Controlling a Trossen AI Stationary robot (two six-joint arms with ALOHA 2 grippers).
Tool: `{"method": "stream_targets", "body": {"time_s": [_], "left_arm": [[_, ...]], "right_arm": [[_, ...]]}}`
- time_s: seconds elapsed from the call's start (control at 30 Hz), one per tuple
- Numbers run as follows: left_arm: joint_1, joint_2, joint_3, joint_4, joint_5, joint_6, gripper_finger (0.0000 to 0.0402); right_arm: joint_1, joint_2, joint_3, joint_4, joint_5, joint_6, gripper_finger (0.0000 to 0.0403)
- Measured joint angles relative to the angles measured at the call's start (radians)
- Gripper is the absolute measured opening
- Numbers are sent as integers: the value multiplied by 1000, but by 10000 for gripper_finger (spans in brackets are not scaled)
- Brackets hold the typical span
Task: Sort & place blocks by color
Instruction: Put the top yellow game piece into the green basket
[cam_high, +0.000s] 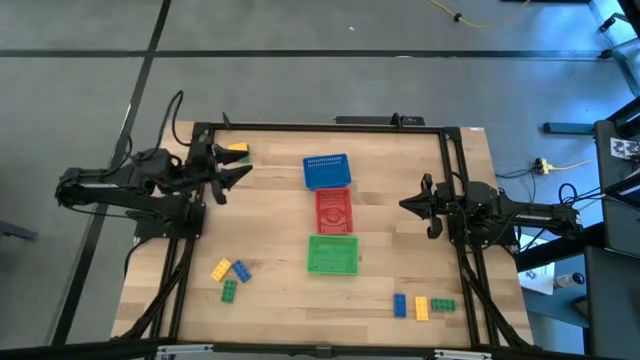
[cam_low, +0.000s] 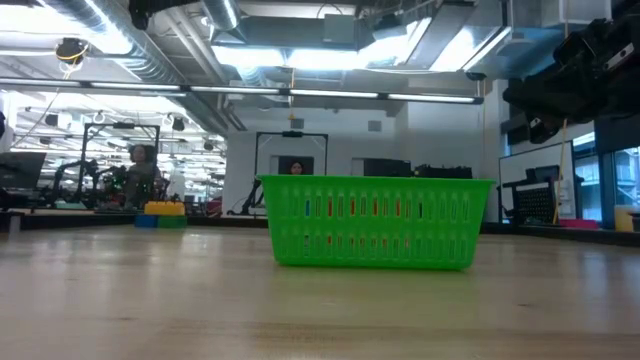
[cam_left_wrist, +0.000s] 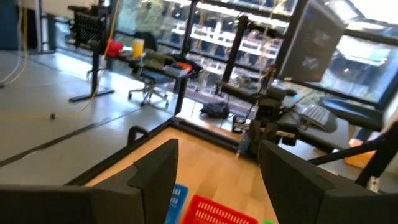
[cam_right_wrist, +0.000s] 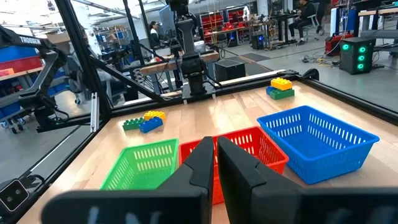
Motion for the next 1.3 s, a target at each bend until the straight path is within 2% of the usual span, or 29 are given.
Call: {"method": "stream_targets", "body": {"time_s": [0.1, 0.17, 0.27, 0.4, 0.5, 0.63, 0.8, 0.93, 1.07, 1.3], "left_arm": [[18, 41, 3, -2, -15, -100, 214], [60, 77, 33, -61, -1, -147, 214], [155, 167, 134, -244, 55, -199, 214], [350, 318, 290, -544, 141, -205, 214], [524, 438, 393, -701, 259, -143, 214], [730, 615, 473, -854, 366, 5, 214], [903, 856, 521, -981, 379, 140, 214], [969, 1021, 537, -997, 299, 226, 214], [986, 1143, 554, -992, 242, 318, 214], [964, 1228, 578, -967, 240, 481, 214]], "right_arm": [[0, 0, 0, 0, 0, 0, 26], [0, 0, 0, 0, 0, 0, 26], [0, 0, 0, 0, 0, 0, 26], [0, 0, 0, 0, 0, 0, 26], [0, 0, 0, 0, 0, 0, 26], [0, 0, 0, 0, 0, 0, 26], [0, 0, 0, 0, 0, 0, 26], [0, 0, 0, 0, 0, 0, 26], [0, 0, 0, 0, 0, 0, 26], [0, 0, 0, 0, 0, 0, 26]]}}
